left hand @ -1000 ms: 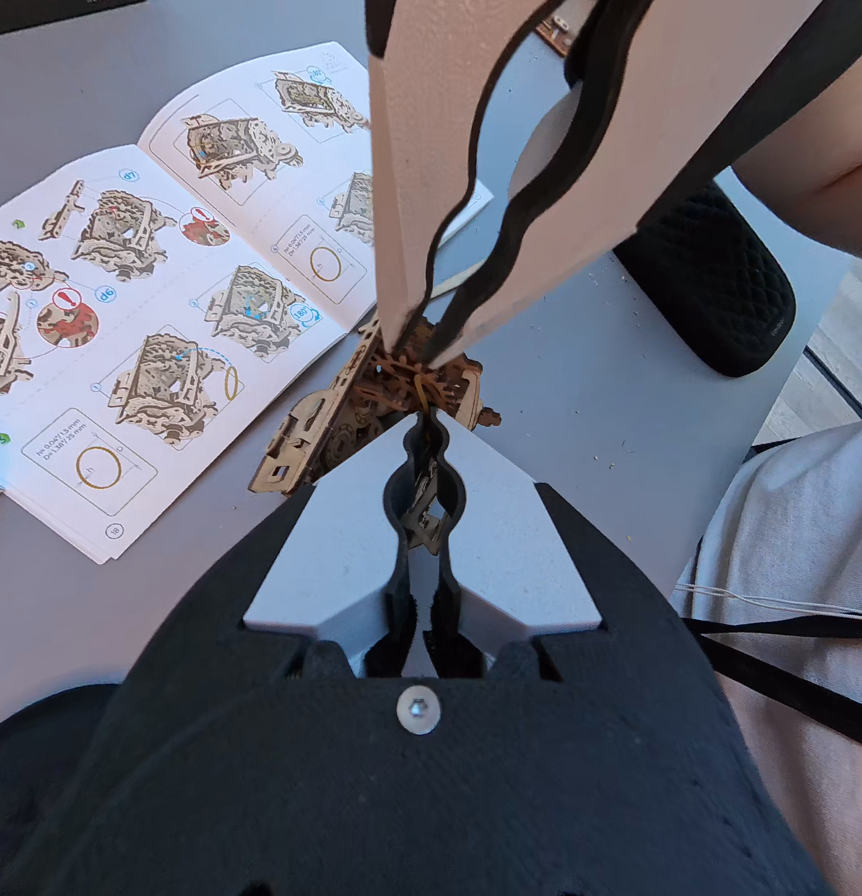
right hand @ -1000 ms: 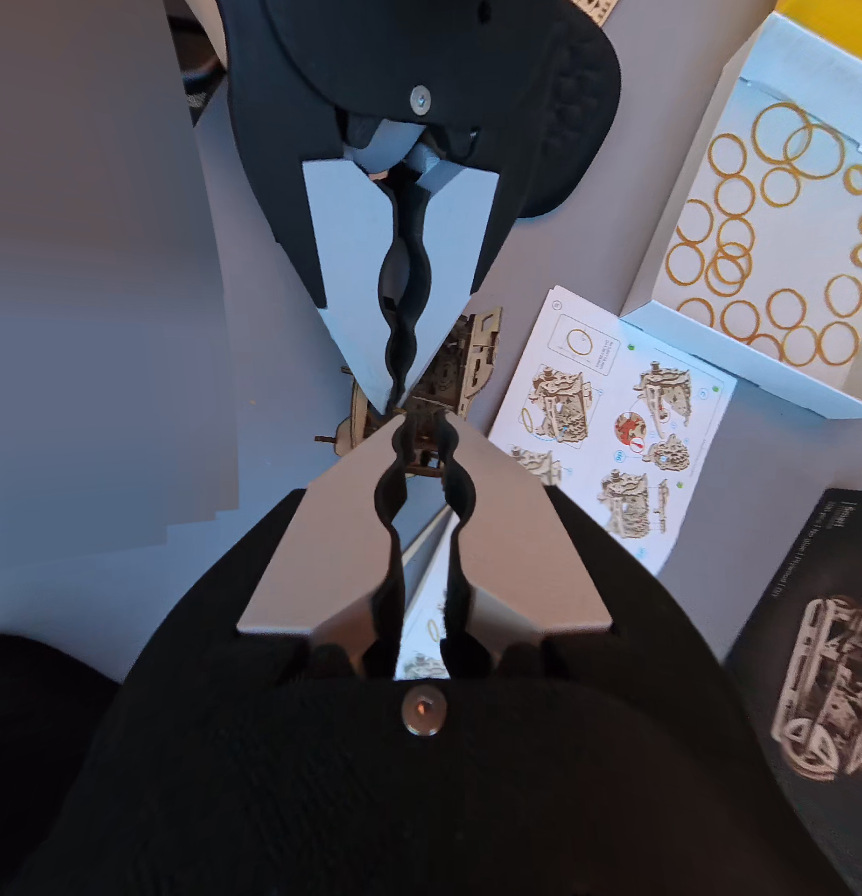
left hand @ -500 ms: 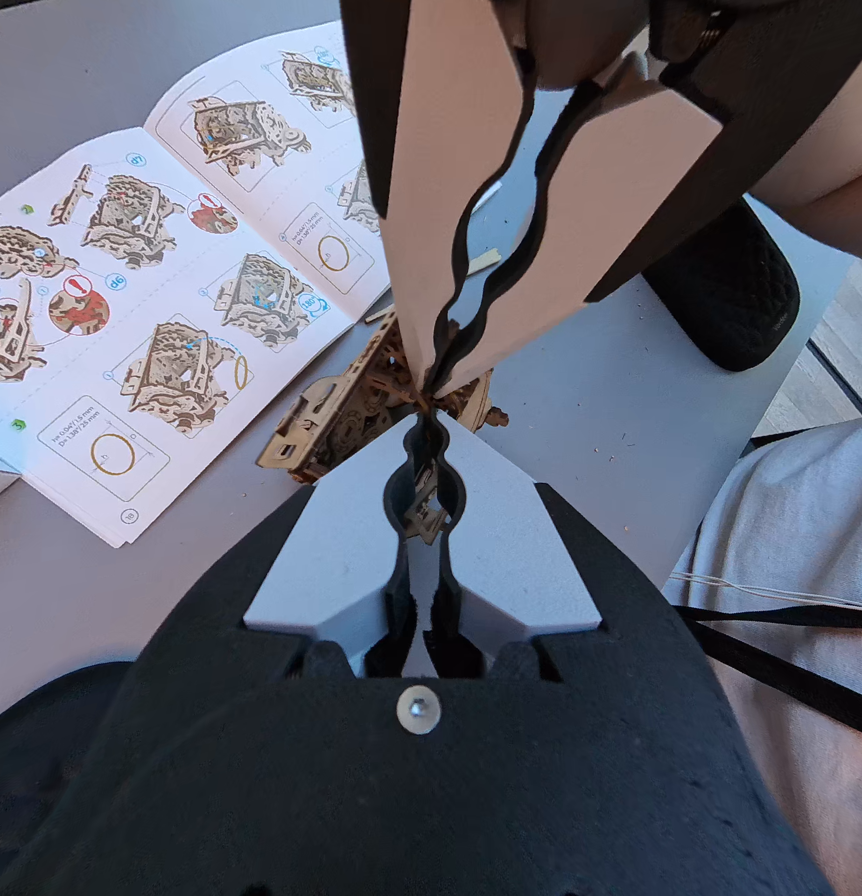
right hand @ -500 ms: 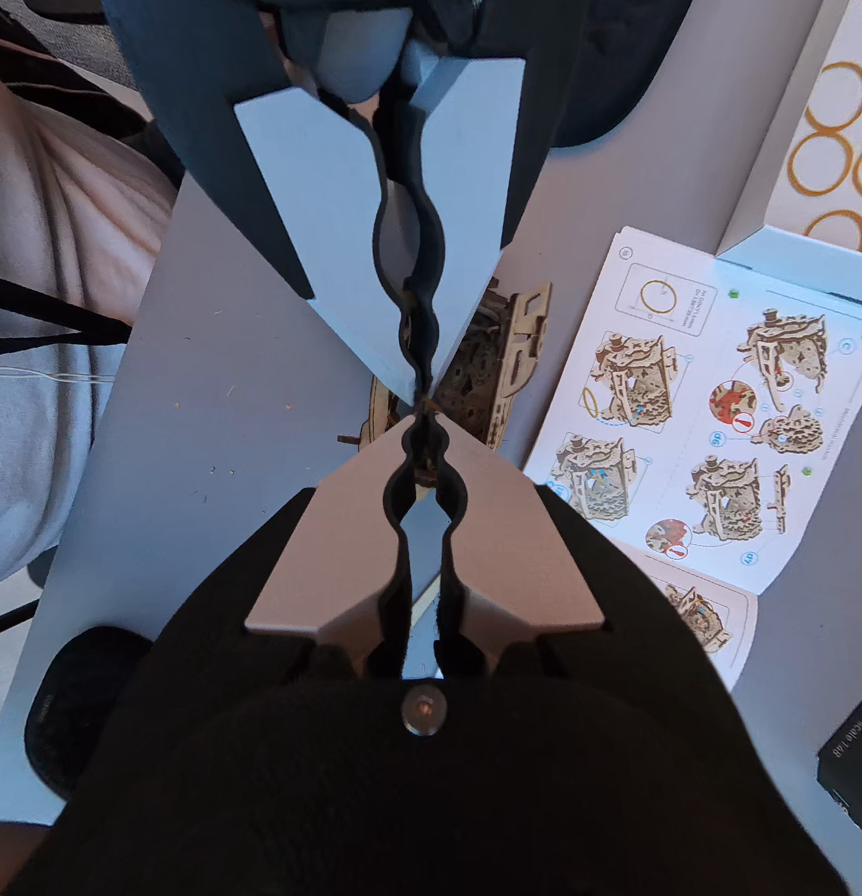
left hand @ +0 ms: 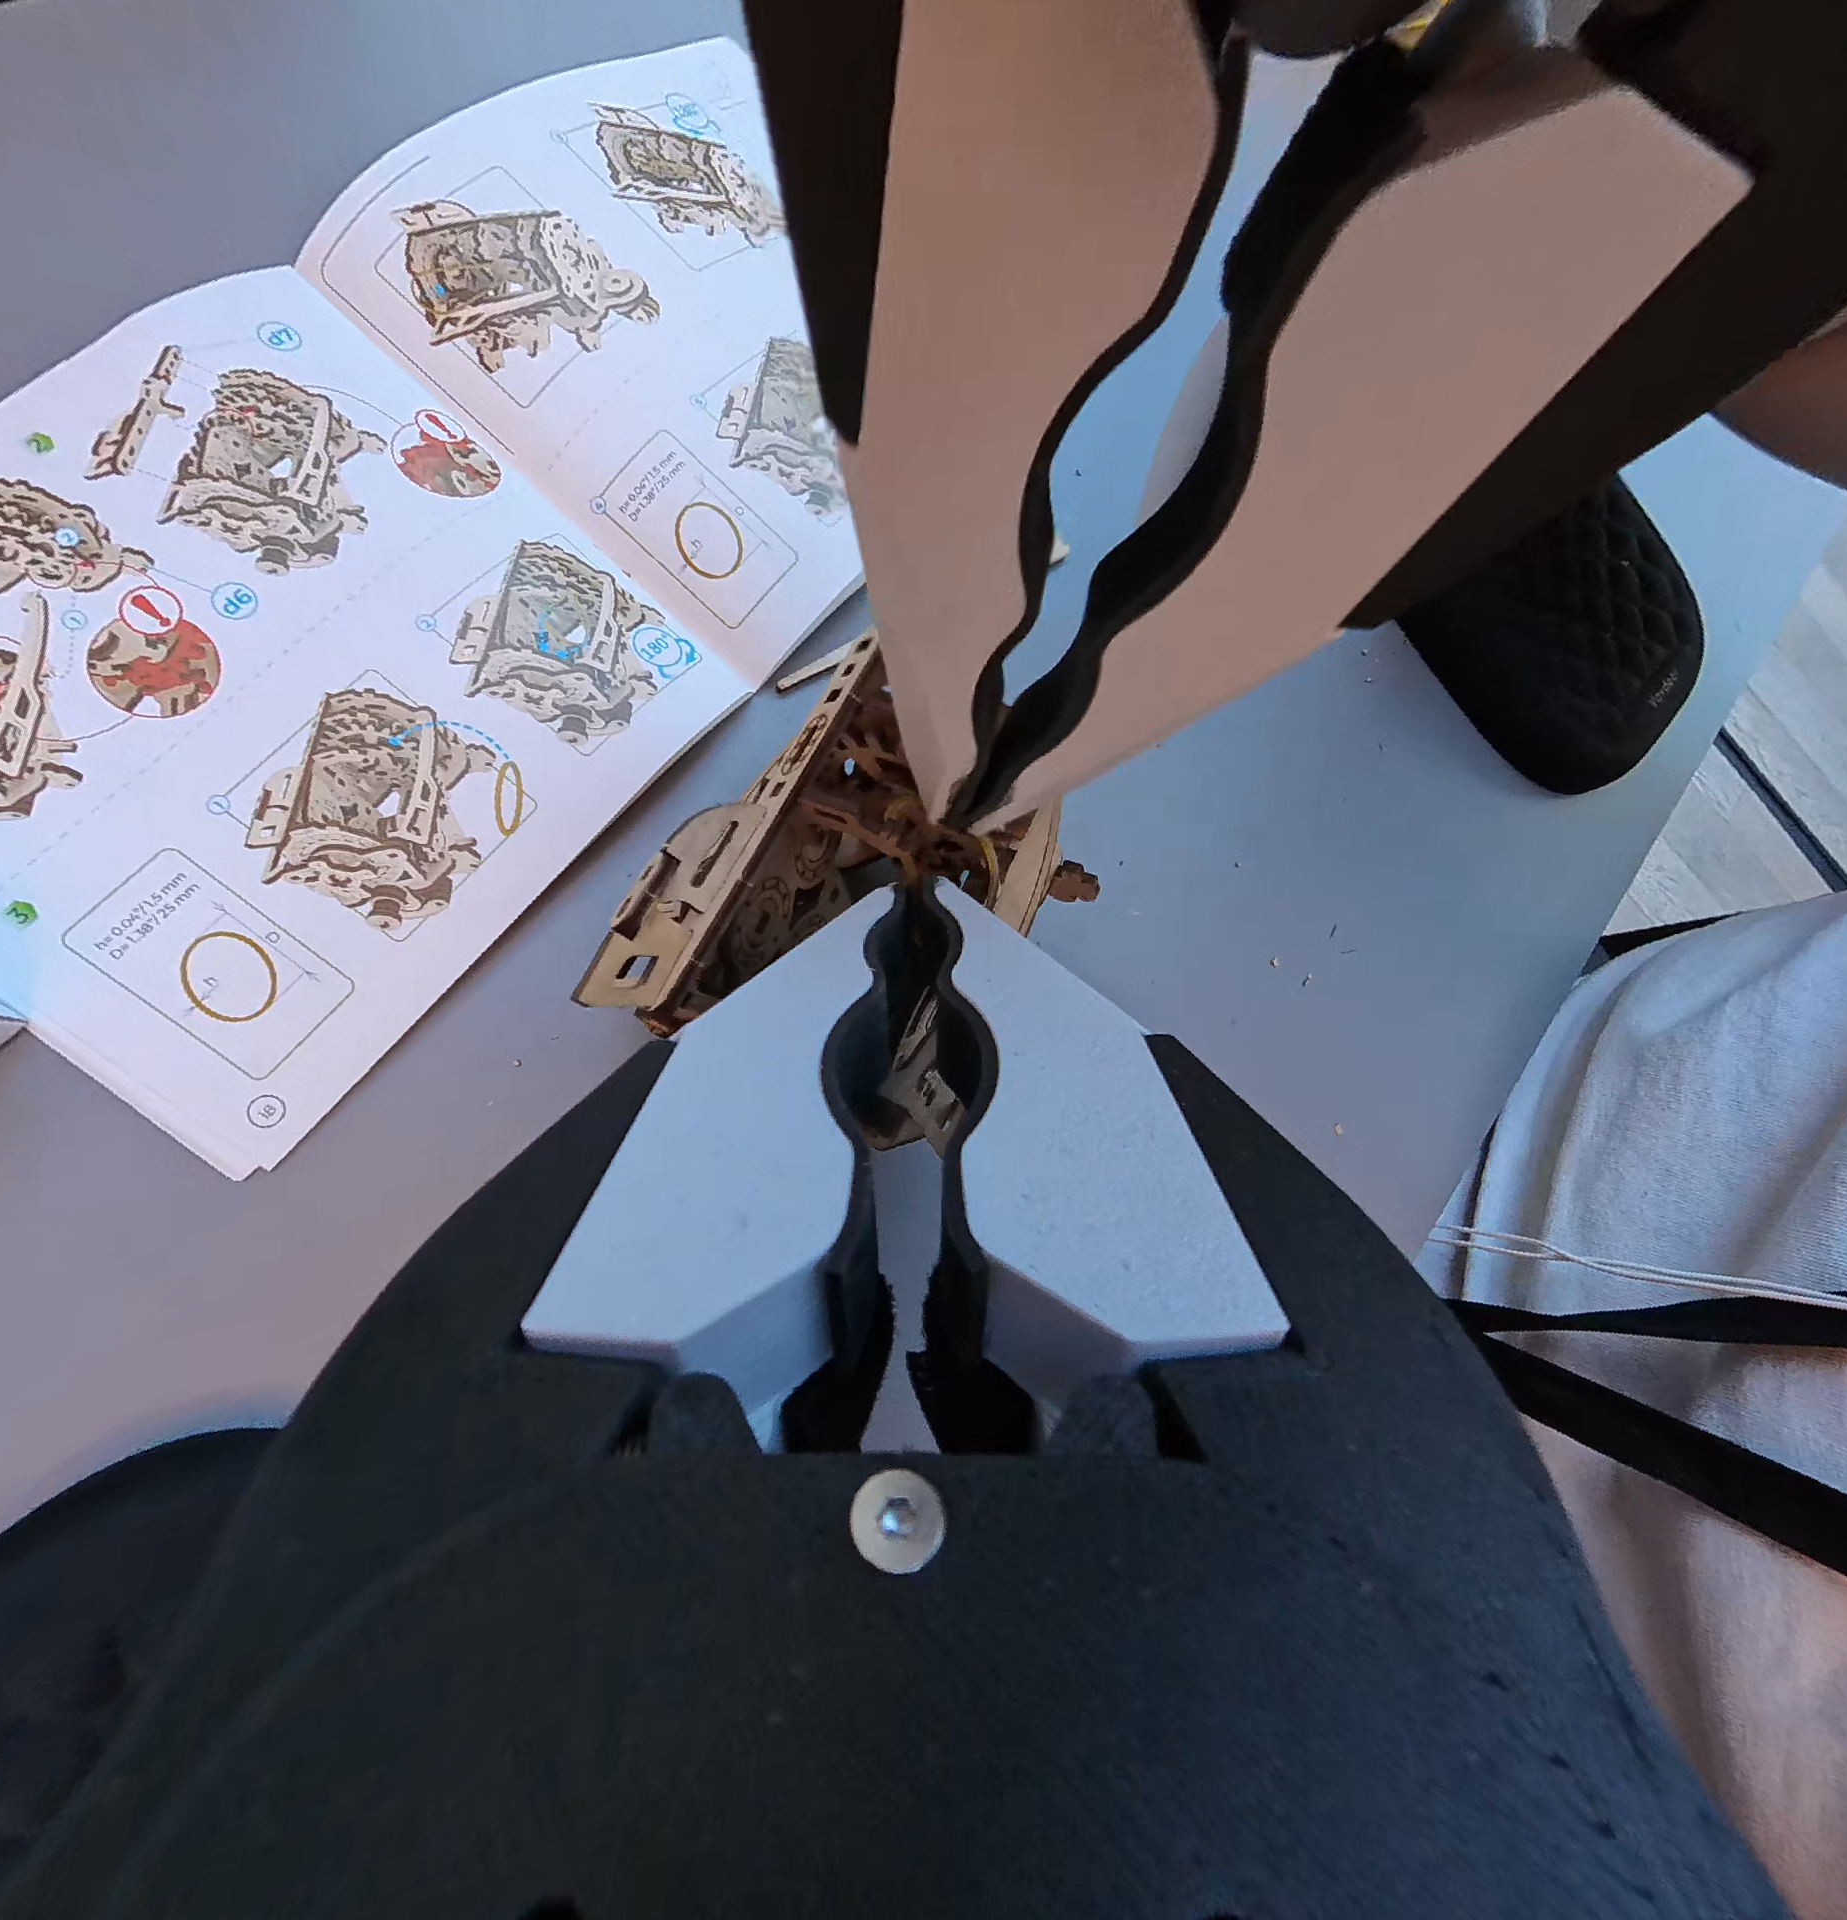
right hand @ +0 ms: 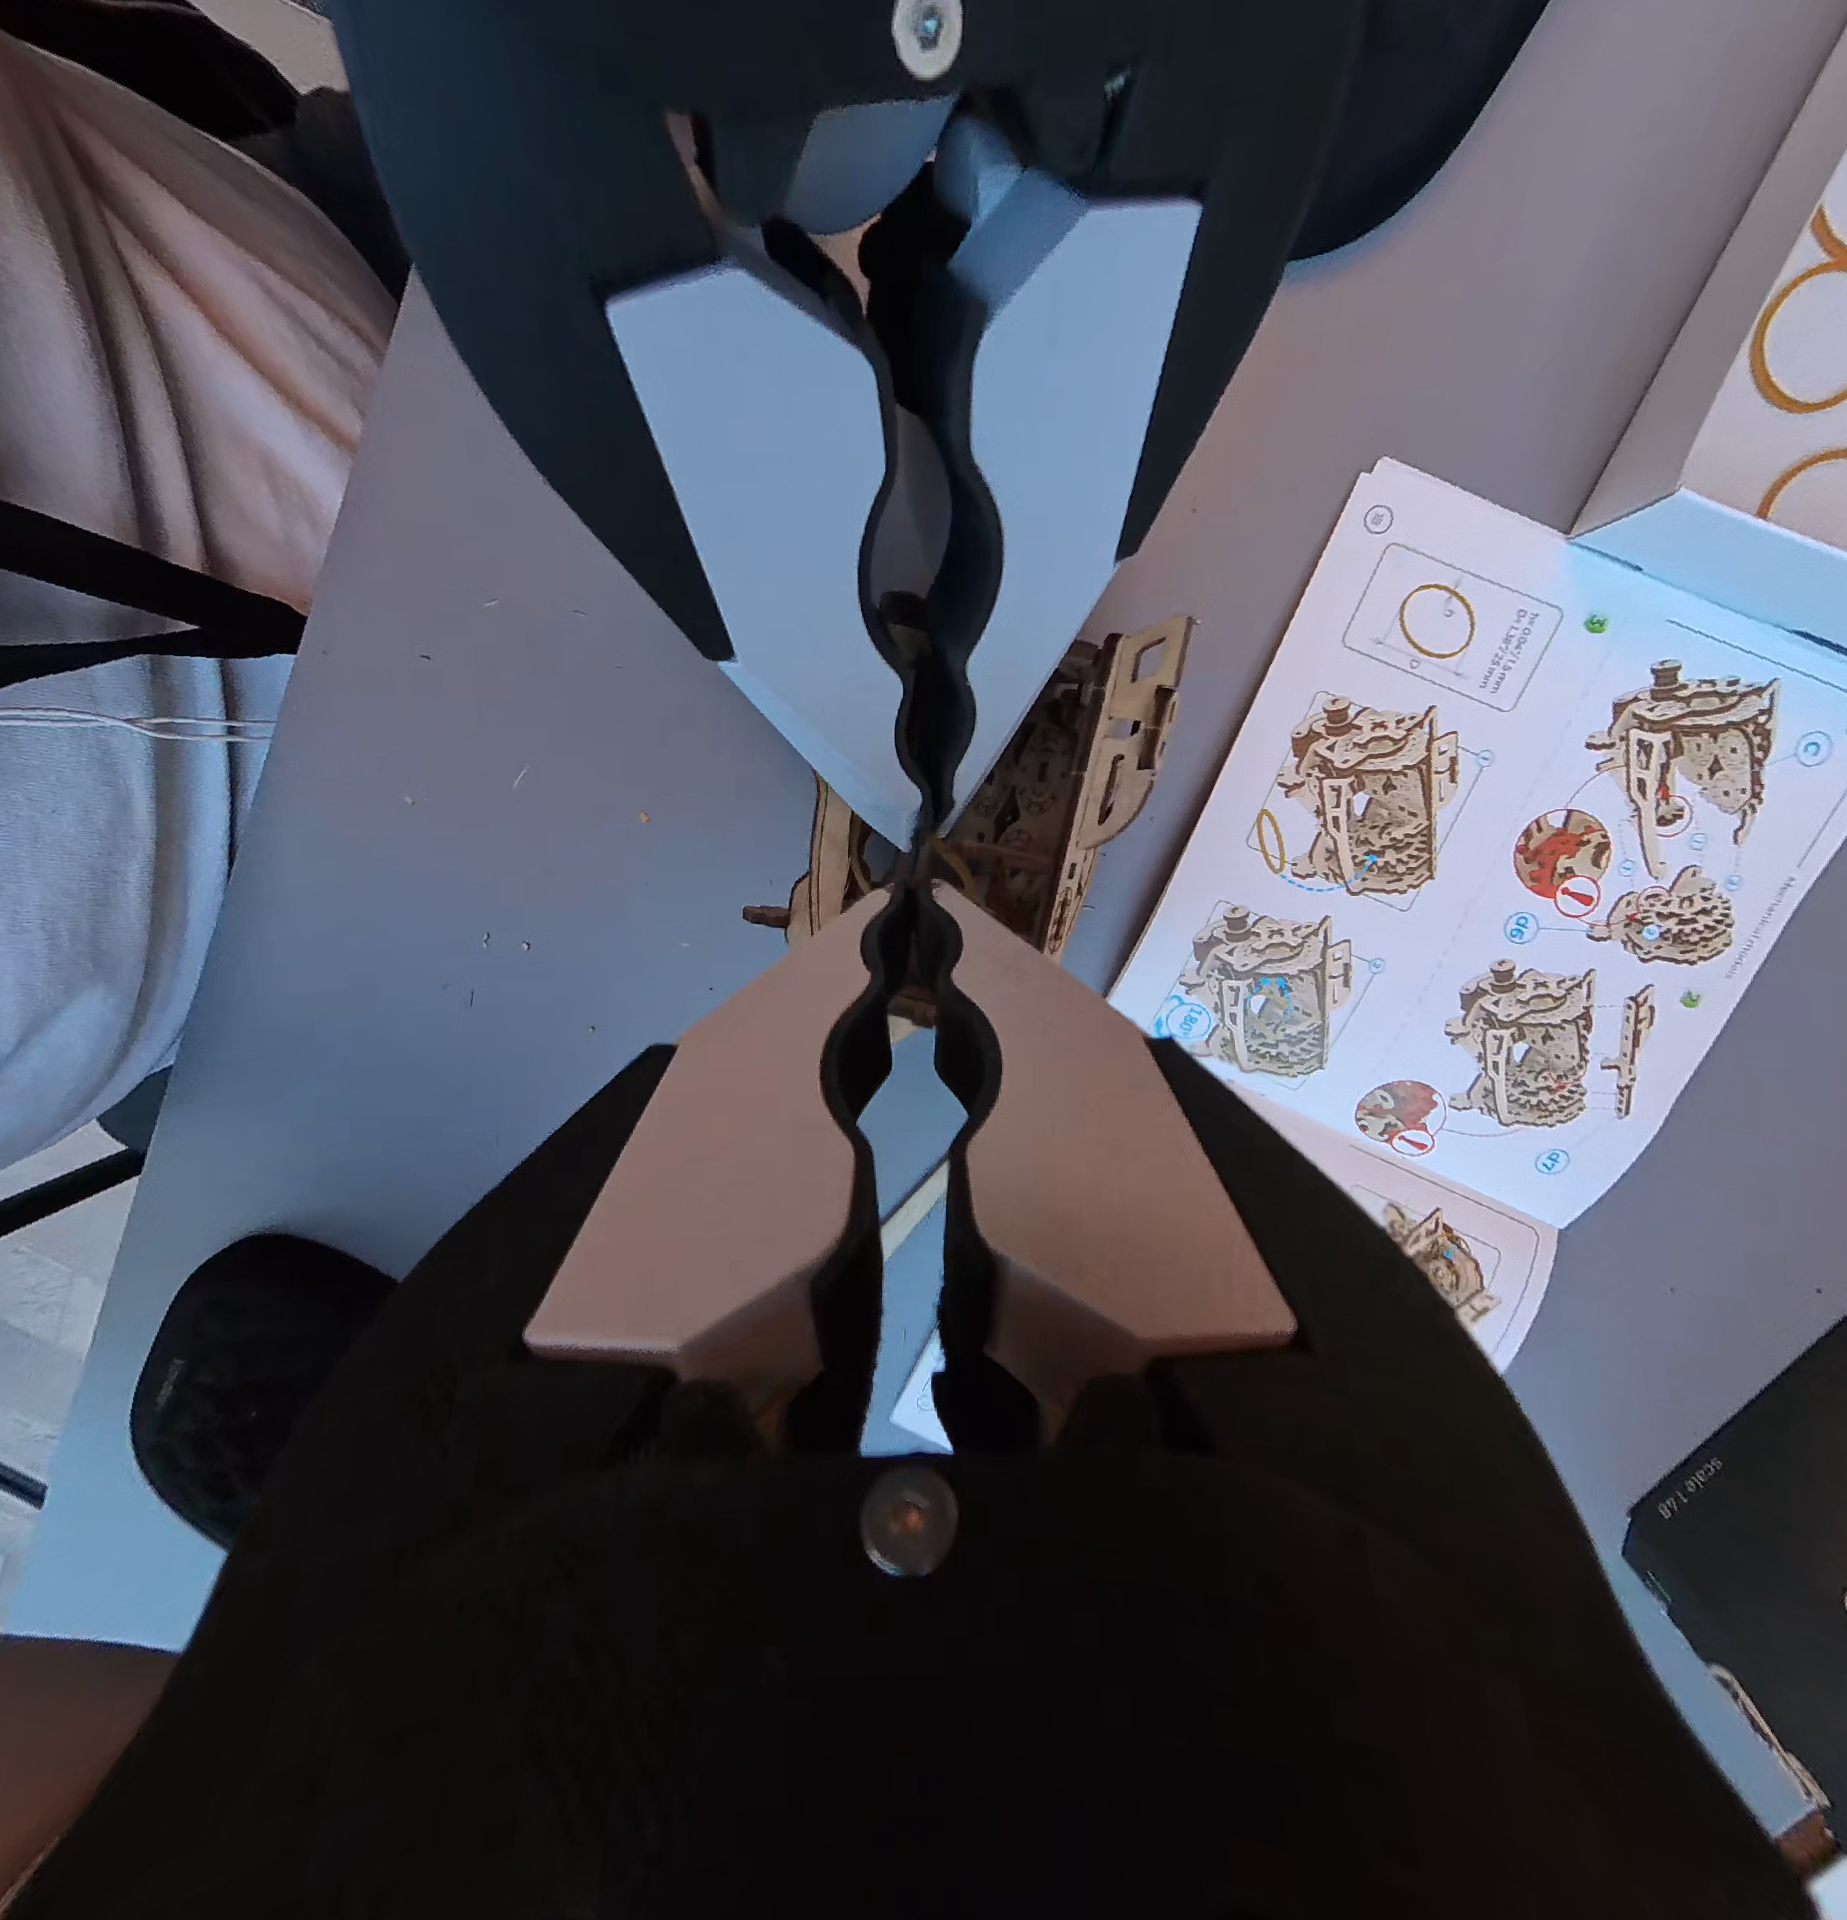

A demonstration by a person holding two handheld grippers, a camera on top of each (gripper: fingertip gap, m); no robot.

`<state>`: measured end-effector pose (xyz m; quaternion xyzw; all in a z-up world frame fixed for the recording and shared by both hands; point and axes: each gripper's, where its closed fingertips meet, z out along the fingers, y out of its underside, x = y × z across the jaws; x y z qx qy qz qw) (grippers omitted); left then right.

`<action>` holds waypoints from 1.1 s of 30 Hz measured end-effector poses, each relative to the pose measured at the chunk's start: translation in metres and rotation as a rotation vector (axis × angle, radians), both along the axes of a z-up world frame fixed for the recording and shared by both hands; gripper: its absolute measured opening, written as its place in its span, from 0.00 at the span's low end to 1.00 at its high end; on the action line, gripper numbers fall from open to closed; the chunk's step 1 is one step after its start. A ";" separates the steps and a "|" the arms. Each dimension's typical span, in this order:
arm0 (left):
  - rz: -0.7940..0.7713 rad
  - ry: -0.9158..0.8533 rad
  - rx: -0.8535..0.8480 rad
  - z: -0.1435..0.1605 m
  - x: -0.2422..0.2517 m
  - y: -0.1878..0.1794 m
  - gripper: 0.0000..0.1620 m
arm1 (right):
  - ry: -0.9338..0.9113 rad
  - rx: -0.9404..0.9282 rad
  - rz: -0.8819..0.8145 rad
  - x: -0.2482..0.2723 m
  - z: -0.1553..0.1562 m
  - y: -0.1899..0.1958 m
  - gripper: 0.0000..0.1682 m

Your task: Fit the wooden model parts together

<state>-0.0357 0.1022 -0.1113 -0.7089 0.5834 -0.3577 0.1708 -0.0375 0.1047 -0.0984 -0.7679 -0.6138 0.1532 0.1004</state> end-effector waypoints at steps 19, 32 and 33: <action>0.006 -0.030 -0.038 0.003 0.000 -0.001 0.00 | -0.148 0.096 -0.127 0.003 -0.013 -0.004 0.09; 0.015 -0.048 -0.056 0.003 -0.001 -0.001 0.00 | -0.084 0.207 -0.094 0.002 0.006 0.003 0.11; 0.013 -0.049 -0.057 0.003 -0.001 -0.001 0.00 | -0.036 0.225 -0.110 0.002 0.016 0.006 0.12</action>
